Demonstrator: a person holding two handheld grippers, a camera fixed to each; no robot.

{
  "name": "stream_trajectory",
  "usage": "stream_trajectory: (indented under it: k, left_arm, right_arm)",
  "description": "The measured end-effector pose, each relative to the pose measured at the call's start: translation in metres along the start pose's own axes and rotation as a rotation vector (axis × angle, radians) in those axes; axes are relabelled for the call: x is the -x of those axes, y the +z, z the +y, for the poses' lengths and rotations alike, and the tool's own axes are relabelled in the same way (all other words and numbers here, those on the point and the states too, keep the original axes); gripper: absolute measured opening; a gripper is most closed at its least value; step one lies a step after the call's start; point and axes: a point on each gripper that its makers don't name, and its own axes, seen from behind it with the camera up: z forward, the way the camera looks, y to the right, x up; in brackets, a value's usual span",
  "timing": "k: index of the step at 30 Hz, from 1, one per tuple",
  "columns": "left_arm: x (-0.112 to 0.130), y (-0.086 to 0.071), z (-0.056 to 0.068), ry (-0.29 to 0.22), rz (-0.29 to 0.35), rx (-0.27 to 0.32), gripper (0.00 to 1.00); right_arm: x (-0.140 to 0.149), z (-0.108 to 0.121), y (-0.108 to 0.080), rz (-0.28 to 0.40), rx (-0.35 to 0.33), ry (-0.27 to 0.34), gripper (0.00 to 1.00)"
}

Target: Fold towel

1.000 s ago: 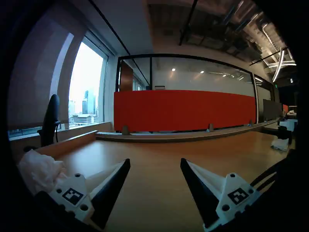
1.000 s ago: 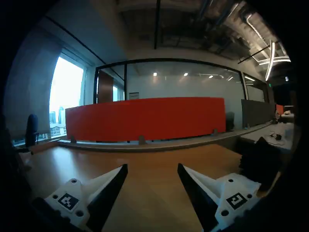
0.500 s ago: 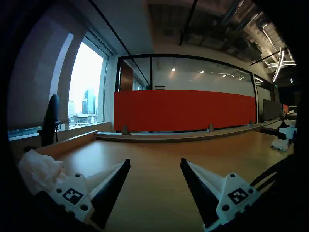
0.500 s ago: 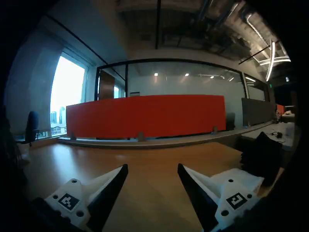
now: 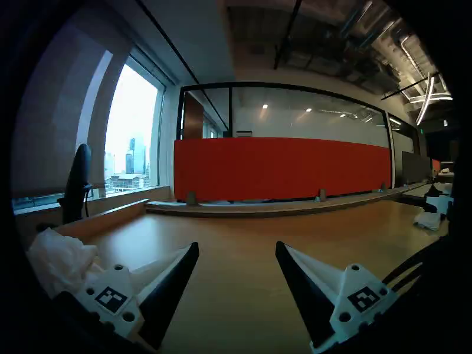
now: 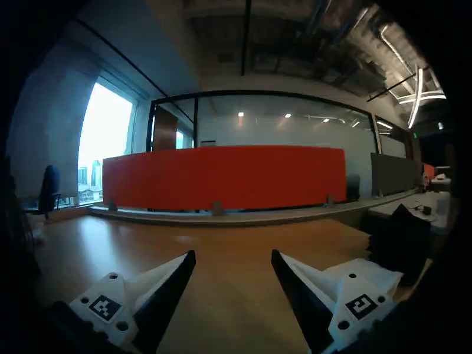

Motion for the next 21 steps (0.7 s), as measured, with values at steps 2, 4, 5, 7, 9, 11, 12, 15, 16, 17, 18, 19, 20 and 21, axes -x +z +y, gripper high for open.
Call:
stream_trajectory:
  k: [2,4,5,7,9,11,12,15,16,17,18,19,20,21]
  left_arm:
    - [0.0001,0.0000,-0.0003,0.000,0.000,0.000,0.97]
    - [0.0002,-0.0002,-0.0006,0.000,0.000,0.000,0.97]
    - [0.0003,-0.0002,-0.0007,0.000,0.000,0.000,0.97]
    - [0.0004,-0.0002,-0.0007,0.000,0.000,0.000,0.97]
    - [0.0005,-0.0001,-0.0006,0.000,0.000,0.000,0.97]
    - [0.0005,0.0001,-0.0006,0.000,0.000,0.000,0.97]
    - [0.0005,0.0003,-0.0005,0.000,0.000,0.000,0.97]
    - [0.0004,0.0006,-0.0005,0.000,0.000,0.000,0.97]
    - [0.0004,0.0006,-0.0006,0.000,0.000,0.000,0.97]
    - [0.0005,0.0006,-0.0006,0.000,0.000,0.000,0.97]
    - [0.0005,0.0005,-0.0007,0.000,0.000,0.000,0.97]
    - [0.0004,0.0005,-0.0006,0.000,0.000,0.000,0.97]
    - [0.0003,0.0004,-0.0006,0.000,0.000,0.000,0.97]
    - [0.0002,0.0004,-0.0005,0.000,0.000,0.000,0.97]
  right_arm:
    - [0.0002,-0.0018,-0.0003,-0.001,-0.003,-0.008,0.99]
    - [0.0005,-0.0033,-0.0004,-0.001,-0.004,-0.015,1.00]
    - [0.0006,-0.0039,-0.0003,-0.001,-0.004,-0.018,0.99]
    - [0.0004,-0.0042,-0.0004,-0.001,-0.002,-0.021,0.99]
    - [0.0000,-0.0042,-0.0005,-0.002,0.000,-0.021,0.99]
    - [-0.0006,-0.0043,-0.0008,-0.001,0.001,-0.021,0.99]
    - [-0.0008,-0.0043,-0.0009,-0.001,0.002,-0.021,0.99]
    - [-0.0007,-0.0047,-0.0012,-0.001,0.002,-0.021,1.00]
    - [-0.0005,-0.0046,-0.0013,-0.001,0.002,-0.021,1.00]
    - [-0.0003,-0.0046,-0.0013,-0.001,0.002,-0.021,0.99]
    - [-0.0002,-0.0045,-0.0013,-0.001,0.002,-0.021,0.99]
    - [-0.0005,-0.0044,-0.0013,-0.002,0.003,-0.021,0.99]
    - [-0.0007,-0.0044,-0.0013,-0.002,0.003,-0.021,0.99]
    - [-0.0009,-0.0043,-0.0013,-0.003,0.003,-0.021,1.00]
